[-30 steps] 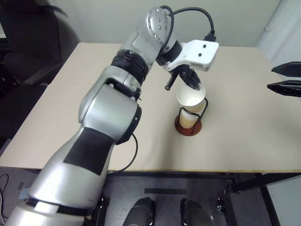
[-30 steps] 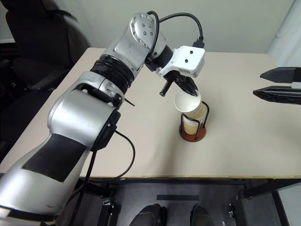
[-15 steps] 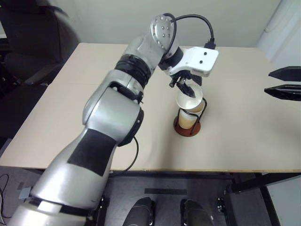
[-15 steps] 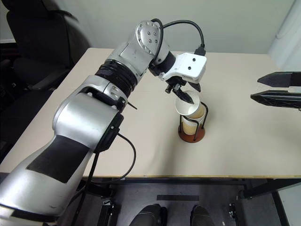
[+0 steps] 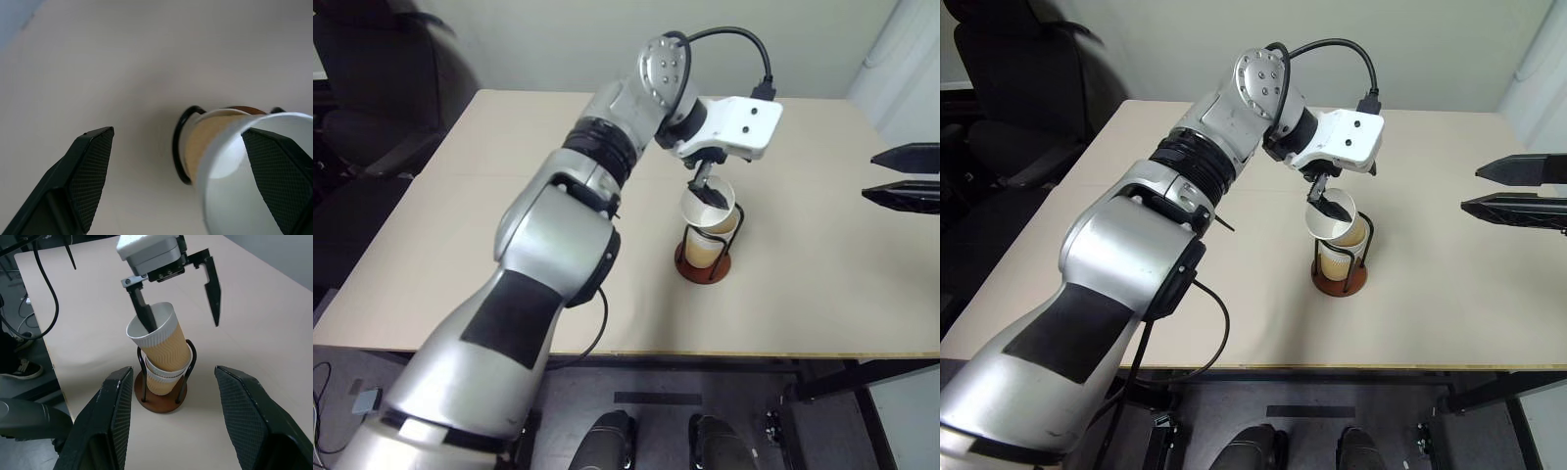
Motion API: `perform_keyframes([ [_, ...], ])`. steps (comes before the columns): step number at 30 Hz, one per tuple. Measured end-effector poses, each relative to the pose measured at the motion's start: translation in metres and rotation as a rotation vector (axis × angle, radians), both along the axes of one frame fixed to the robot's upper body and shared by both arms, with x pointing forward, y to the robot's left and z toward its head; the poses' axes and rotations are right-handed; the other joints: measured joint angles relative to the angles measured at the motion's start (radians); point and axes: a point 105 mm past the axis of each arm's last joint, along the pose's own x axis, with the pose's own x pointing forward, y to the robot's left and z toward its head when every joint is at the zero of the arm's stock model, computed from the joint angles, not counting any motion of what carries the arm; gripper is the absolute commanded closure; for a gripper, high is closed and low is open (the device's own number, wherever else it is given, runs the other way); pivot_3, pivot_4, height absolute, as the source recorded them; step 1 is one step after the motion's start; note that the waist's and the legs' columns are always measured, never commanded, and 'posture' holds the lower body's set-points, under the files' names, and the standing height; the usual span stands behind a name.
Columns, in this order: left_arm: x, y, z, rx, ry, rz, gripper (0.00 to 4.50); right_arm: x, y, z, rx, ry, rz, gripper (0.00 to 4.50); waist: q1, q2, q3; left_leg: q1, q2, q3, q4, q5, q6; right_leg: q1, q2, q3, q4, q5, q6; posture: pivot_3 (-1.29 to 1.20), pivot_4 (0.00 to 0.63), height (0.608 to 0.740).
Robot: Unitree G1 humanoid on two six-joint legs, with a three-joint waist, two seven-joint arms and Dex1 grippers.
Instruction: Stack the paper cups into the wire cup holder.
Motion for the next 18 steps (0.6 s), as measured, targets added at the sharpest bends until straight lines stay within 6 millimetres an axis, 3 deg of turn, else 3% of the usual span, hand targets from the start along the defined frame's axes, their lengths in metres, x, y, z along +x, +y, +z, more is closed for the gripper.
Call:
perform_keyframes([
  [18, 0.017, -0.011, 0.004, -0.08, -0.176, 0.08, 0.05, -0.002, -0.001, -0.001, -0.008, 0.0, -0.008, 1.86, 0.001, 0.0, 0.0, 0.0, 0.0, 0.0, 0.001, 0.0, 0.0, 0.001, 0.0, 0.0, 0.0, 0.0, 0.0, 0.0, 0.15, 0.74],
])
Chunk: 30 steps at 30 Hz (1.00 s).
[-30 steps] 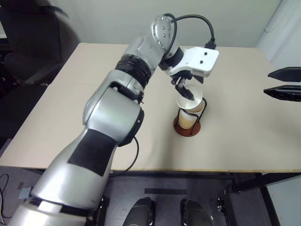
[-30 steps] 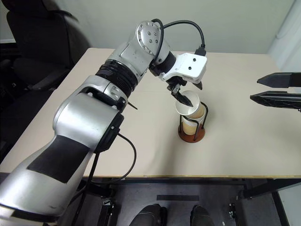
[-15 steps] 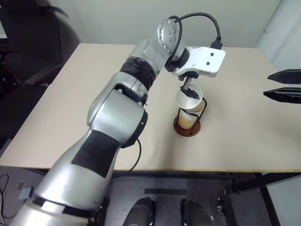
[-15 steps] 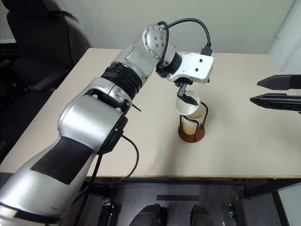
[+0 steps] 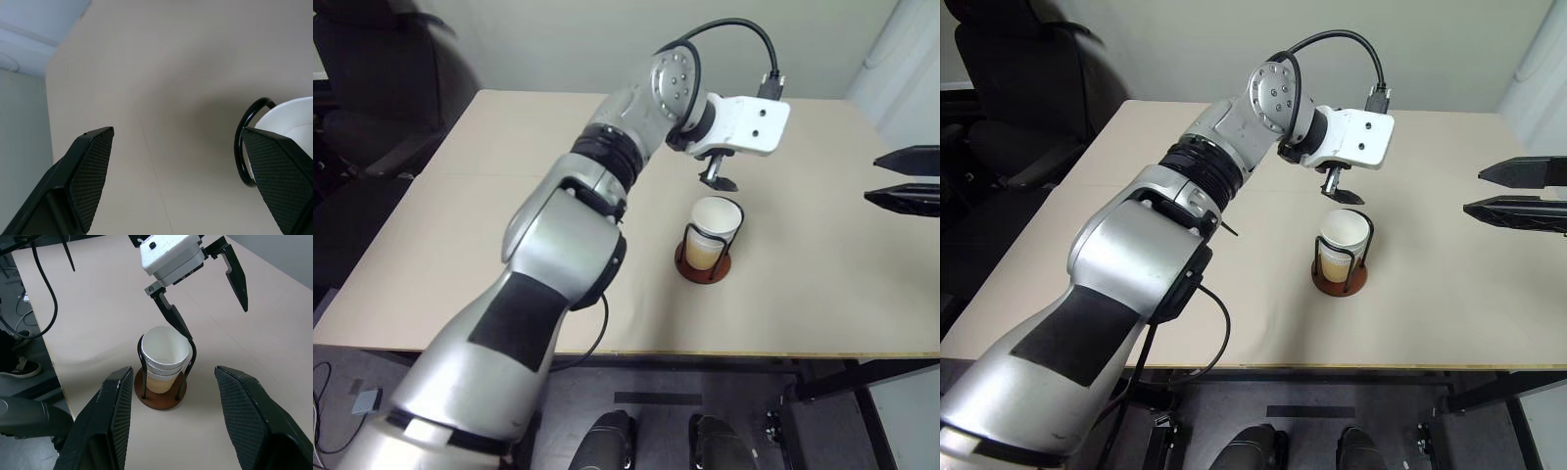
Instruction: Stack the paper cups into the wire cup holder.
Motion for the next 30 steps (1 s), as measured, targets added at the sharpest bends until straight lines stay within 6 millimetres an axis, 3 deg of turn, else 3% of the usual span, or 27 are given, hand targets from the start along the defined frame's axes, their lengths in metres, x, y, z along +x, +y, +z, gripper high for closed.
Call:
perform_keyframes([
  [4, 0.0, 0.002, 0.001, -0.004, 0.009, 0.002, 0.05, 0.0, 0.0, -0.001, -0.002, 0.004, -0.001, 1.86, 0.0, 0.0, 0.0, 0.0, 0.0, 0.0, 0.0, 0.0, 0.0, 0.0, 0.0, 0.0, 0.0, 0.0, 0.0, 0.0, 0.15, 0.74],
  [8, -0.004, 0.016, 0.015, -0.122, 0.133, -0.018, 0.05, 0.0, 0.001, -0.003, -0.01, 0.006, -0.001, 1.86, -0.001, 0.0, 0.0, 0.0, 0.0, 0.0, 0.0, 0.0, 0.0, 0.0, 0.001, 0.0, 0.001, 0.0, 0.0, 0.0, 0.15, 0.74],
  [11, -0.007, 0.038, 0.026, -0.25, 0.286, -0.04, 0.05, 0.002, 0.003, -0.011, -0.016, 0.015, 0.002, 1.86, -0.004, 0.001, 0.0, 0.001, 0.001, 0.0, 0.0, 0.0, 0.0, 0.0, 0.001, 0.0, 0.001, 0.0, -0.001, 0.0, 0.15, 0.74],
  [16, -0.002, 0.097, 0.033, -0.507, 0.569, -0.001, 0.05, 0.018, -0.001, -0.033, 0.005, 0.026, -0.027, 1.86, -0.009, 0.002, -0.001, 0.001, 0.001, -0.001, 0.004, 0.0, 0.0, -0.001, 0.001, 0.001, 0.005, 0.0, -0.001, 0.0, 0.15, 0.74],
  [19, -0.003, 0.112, 0.039, -0.617, 0.65, -0.018, 0.05, 0.03, -0.004, -0.042, -0.004, 0.002, -0.059, 1.86, -0.003, 0.002, -0.001, 0.001, 0.0, -0.003, 0.005, 0.002, 0.002, 0.001, 0.0, -0.001, 0.005, 0.001, -0.001, 0.0, 0.15, 0.74],
  [23, 0.0, 0.156, 0.033, -0.706, 0.719, 0.067, 0.05, 0.048, -0.008, -0.064, -0.003, 0.024, -0.092, 1.86, -0.014, 0.002, -0.001, 0.003, -0.001, 0.002, 0.005, 0.003, 0.001, 0.0, 0.004, -0.004, 0.007, 0.002, -0.001, 0.0, 0.15, 0.74],
  [26, 0.001, 0.171, 0.031, -0.738, 0.745, 0.109, 0.05, 0.055, -0.009, -0.074, -0.021, 0.044, -0.095, 1.86, -0.013, 0.002, -0.001, 0.002, -0.001, 0.001, 0.004, 0.006, 0.001, -0.001, 0.004, -0.004, 0.008, 0.003, -0.002, 0.0, 0.15, 0.74],
  [30, -0.001, 0.182, 0.037, -0.76, 0.74, 0.135, 0.05, 0.058, -0.004, -0.073, -0.035, 0.029, -0.069, 1.86, -0.011, 0.003, -0.001, 0.002, 0.0, -0.001, 0.004, 0.006, 0.001, 0.0, 0.002, -0.002, 0.007, 0.003, -0.004, 0.0, 0.15, 0.74],
])
